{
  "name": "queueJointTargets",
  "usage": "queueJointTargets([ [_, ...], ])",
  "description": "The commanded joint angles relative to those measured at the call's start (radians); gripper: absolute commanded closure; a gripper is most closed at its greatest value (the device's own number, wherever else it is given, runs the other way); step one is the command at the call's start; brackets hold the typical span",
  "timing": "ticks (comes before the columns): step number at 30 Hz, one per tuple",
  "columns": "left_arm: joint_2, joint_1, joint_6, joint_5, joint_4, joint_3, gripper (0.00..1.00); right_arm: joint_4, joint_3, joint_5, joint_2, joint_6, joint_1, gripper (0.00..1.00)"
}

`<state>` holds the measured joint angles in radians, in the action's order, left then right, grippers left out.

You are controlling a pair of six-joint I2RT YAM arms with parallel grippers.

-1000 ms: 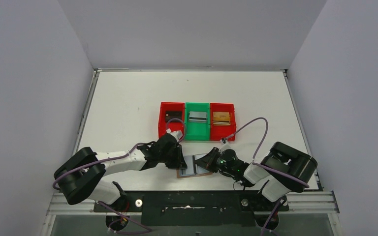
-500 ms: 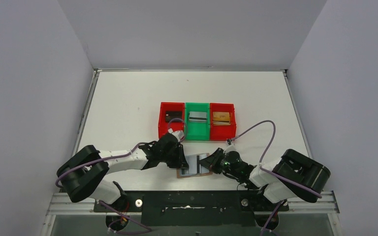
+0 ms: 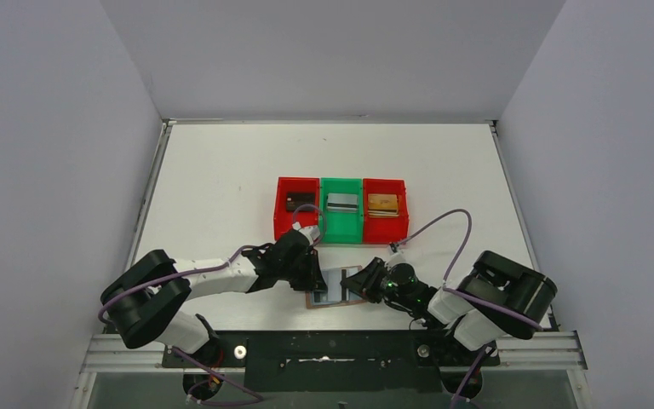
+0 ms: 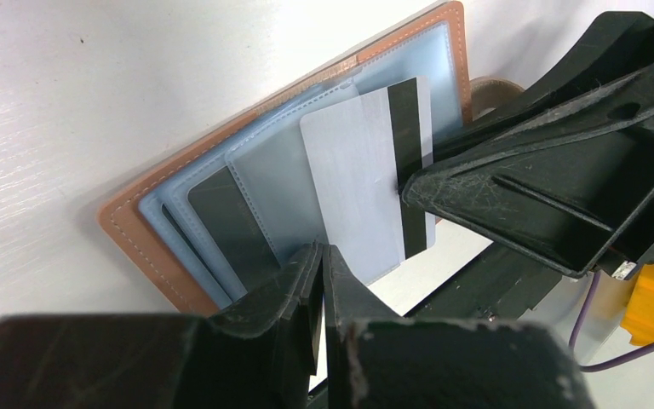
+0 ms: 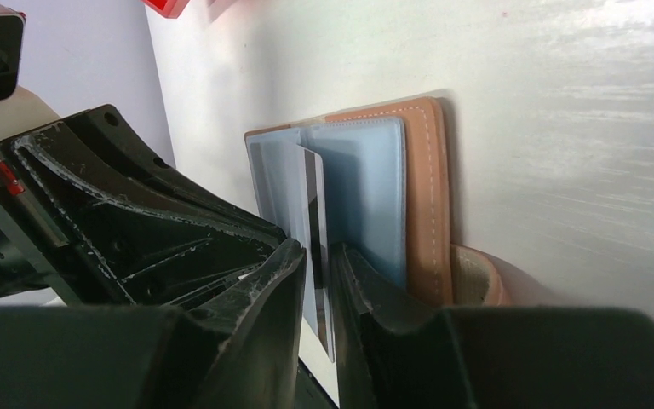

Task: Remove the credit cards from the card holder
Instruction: Remove the credit card from the card holder.

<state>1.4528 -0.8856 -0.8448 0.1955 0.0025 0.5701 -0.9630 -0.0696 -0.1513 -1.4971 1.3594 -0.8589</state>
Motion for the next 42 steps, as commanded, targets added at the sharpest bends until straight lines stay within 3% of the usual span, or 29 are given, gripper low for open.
queueJointTargets([
  [1,0.022,0.002,0.030,-0.065,-0.108,-0.039,0.94,-0.059,0.012,-0.001,0.019,-0.003,-0.006,0.76],
  [3,0.020,0.002,0.033,-0.065,-0.112,-0.038,0.94,-0.010,-0.001,0.005,0.043,-0.009,-0.011,0.72],
  [7,0.020,0.001,0.032,-0.061,-0.104,-0.044,0.94,0.036,-0.025,0.000,0.056,-0.028,-0.015,0.83],
  [12,0.013,0.002,0.036,-0.077,-0.130,-0.032,0.95,-0.022,0.002,0.014,0.038,0.003,-0.027,0.86],
  [18,0.008,0.001,0.024,-0.076,-0.120,-0.035,0.95,-0.031,0.025,0.043,0.063,0.021,-0.028,0.98],
  [22,-0.008,0.002,0.015,-0.067,-0.107,-0.033,0.95,0.103,0.033,0.105,0.165,0.027,-0.027,1.00],
  [26,-0.017,0.002,0.015,-0.060,-0.101,-0.021,0.93,0.349,0.013,0.168,0.356,0.004,-0.028,1.00],
  [32,-0.060,-0.002,0.006,-0.063,-0.126,0.005,0.75,0.659,0.000,0.257,0.638,-0.023,-0.029,1.00],
  [37,-0.133,0.002,0.012,-0.077,-0.150,0.040,0.64,0.721,0.015,0.287,0.766,-0.028,-0.027,1.00],
  [42,-0.184,0.006,0.018,-0.116,-0.202,0.071,0.56,0.717,0.014,0.292,0.774,-0.041,-0.028,1.00],
])
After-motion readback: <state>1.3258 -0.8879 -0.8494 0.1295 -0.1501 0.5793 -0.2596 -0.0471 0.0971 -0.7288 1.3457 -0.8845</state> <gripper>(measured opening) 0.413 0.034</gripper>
